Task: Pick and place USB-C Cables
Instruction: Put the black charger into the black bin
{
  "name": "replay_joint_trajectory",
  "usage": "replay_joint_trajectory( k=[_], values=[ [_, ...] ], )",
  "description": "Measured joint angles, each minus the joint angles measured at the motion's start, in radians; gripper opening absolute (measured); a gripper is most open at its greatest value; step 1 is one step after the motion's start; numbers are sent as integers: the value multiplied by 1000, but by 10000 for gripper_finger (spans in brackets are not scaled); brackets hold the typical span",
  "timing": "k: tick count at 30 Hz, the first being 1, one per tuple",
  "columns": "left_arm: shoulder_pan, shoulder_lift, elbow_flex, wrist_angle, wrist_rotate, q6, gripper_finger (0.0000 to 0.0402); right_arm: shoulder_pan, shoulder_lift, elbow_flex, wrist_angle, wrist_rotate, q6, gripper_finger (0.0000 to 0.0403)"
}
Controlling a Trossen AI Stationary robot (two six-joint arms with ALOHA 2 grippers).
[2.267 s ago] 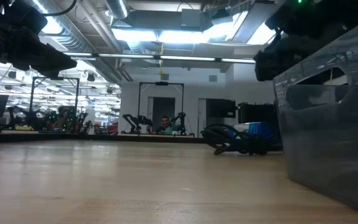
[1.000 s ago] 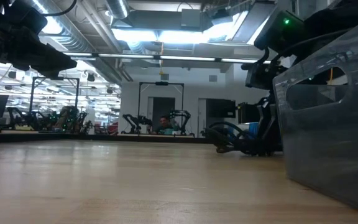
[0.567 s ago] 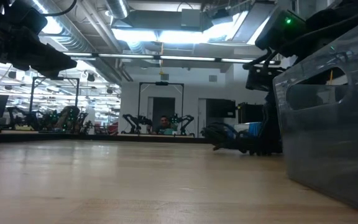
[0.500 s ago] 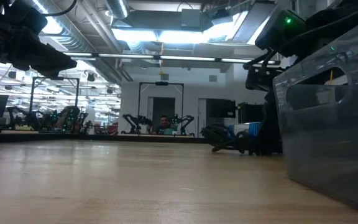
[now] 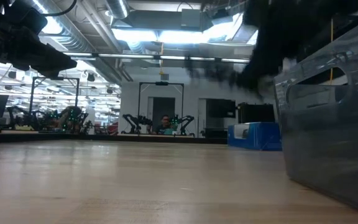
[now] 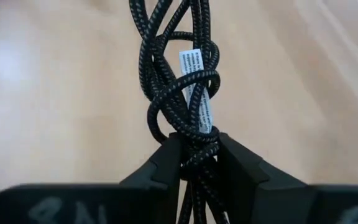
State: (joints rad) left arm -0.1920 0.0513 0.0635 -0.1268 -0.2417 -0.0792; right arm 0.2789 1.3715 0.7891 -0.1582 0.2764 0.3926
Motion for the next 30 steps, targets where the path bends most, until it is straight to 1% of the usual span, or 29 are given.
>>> replay_joint_trajectory(
  k=[2,5,10,12,16,20,22,24,26,30],
  values=[
    [0,0,0,0,0,0,96,57,-33,35,34,-52,47,83],
    [0,0,0,0,0,0,96,157,-48,56,10,-121,145,83],
    [0,0,0,0,-1,-8,96,348,-51,58,11,-142,391,82],
    [0,1,0,0,-2,-23,96,424,-39,54,-17,-119,496,82],
    [0,1,0,0,-1,-45,96,542,-12,55,-39,18,648,82],
    [0,1,0,0,-2,-49,96,603,12,54,-128,154,774,82],
    [0,1,0,0,-3,-49,96,610,20,56,-152,190,822,82],
    [0,1,0,0,-3,-51,96,610,33,55,-179,186,865,82],
    [0,1,0,1,-3,-53,96,610,46,55,-182,146,900,83],
    [0,1,0,1,-4,-53,96,610,78,55,-187,58,938,123]
  ],
)
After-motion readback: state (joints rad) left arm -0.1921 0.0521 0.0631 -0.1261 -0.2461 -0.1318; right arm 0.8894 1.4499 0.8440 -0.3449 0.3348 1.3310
